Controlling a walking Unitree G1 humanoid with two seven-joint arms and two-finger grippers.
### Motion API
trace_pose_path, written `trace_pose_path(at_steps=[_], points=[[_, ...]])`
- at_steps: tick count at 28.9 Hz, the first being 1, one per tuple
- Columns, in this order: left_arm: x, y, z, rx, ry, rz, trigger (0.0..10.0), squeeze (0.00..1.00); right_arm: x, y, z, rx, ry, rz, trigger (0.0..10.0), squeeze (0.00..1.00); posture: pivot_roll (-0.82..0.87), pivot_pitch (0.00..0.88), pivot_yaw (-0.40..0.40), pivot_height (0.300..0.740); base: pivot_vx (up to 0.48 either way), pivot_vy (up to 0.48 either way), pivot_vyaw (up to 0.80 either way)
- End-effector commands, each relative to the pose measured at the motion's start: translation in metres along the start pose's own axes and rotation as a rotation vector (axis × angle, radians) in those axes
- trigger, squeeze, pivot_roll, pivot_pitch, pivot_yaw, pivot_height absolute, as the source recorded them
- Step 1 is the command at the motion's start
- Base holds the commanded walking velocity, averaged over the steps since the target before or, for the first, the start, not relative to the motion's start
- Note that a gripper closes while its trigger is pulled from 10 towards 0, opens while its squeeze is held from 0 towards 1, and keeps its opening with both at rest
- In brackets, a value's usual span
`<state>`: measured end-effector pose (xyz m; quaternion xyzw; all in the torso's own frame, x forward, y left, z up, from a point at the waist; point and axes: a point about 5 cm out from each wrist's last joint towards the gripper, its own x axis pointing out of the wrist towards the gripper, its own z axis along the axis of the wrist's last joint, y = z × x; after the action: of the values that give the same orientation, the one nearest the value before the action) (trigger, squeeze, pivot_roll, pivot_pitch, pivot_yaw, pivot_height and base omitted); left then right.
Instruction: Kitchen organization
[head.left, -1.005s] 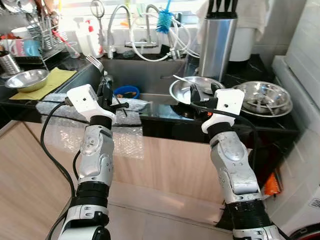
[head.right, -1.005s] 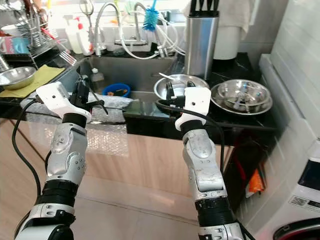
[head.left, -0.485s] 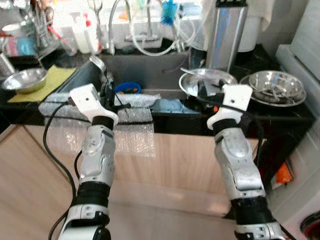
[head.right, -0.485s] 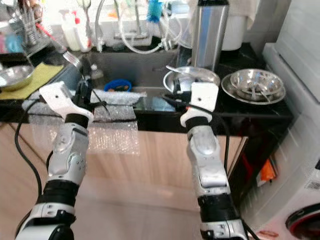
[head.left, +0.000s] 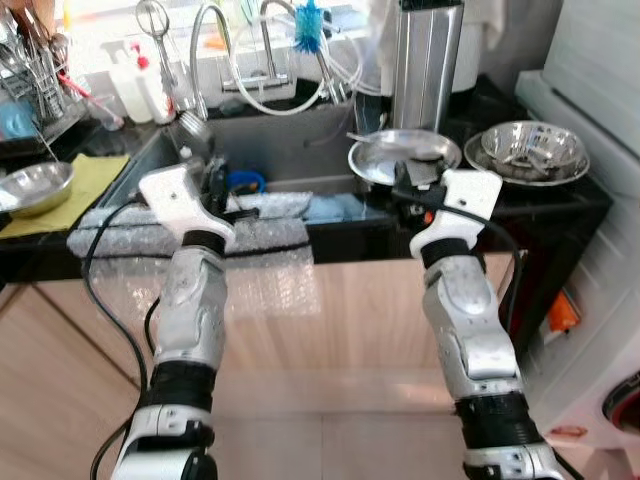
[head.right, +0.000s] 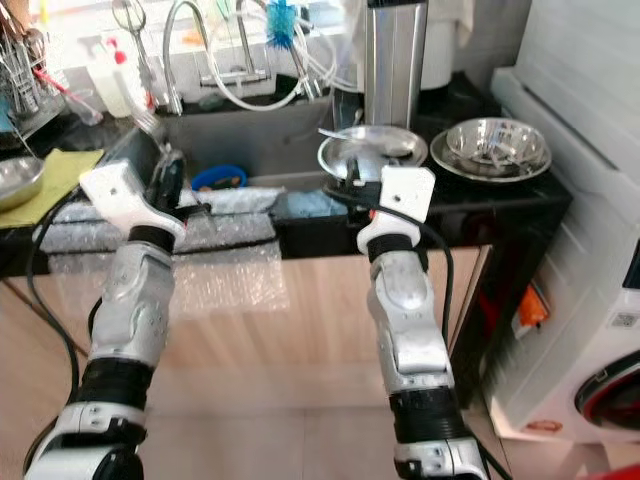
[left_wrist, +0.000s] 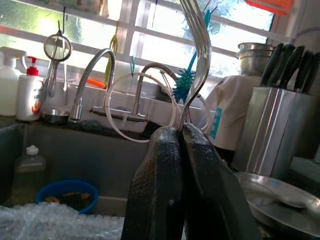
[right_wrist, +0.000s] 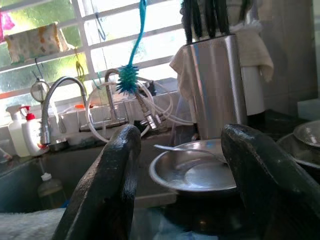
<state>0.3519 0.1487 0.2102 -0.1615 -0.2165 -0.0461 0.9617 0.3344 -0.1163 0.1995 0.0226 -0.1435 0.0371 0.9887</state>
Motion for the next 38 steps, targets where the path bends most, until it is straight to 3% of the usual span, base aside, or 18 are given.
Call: trace_pose_path(at_steps=[1,11,25,38], points=[[-0.0003,0.0123,0.0051,0.038,0.004,0.036,10.0,0.00,0.0010,0.0130,0.0033,0.018,-0.017,0.029,10.0,0.00,-0.03,0.000,0.141,0.740,0.000,0.000,0.00],[0.0030,0.0114,0.0104,0.048,0.001,0.031,10.0,0.00,0.0003,0.0173,0.0010,0.023,-0.013,0.033,10.0,0.00,-0.02,0.000,0.153,0.740,0.028,0.000,0.00],[0.0034,0.0072,0.0110,0.021,-0.010,0.030,10.0,0.00,0.0015,0.0153,0.0029,-0.034,-0.018,0.048,10.0,0.00,-0.03,0.000,0.145,0.740,0.475,0.000,0.14],[-0.0005,0.0136,0.0063,-0.001,-0.009,0.079,10.0,0.00,0.0029,0.0152,0.0038,-0.030,-0.012,0.068,10.0,0.00,-0.04,0.000,0.118,0.740,0.480,0.000,0.00]])
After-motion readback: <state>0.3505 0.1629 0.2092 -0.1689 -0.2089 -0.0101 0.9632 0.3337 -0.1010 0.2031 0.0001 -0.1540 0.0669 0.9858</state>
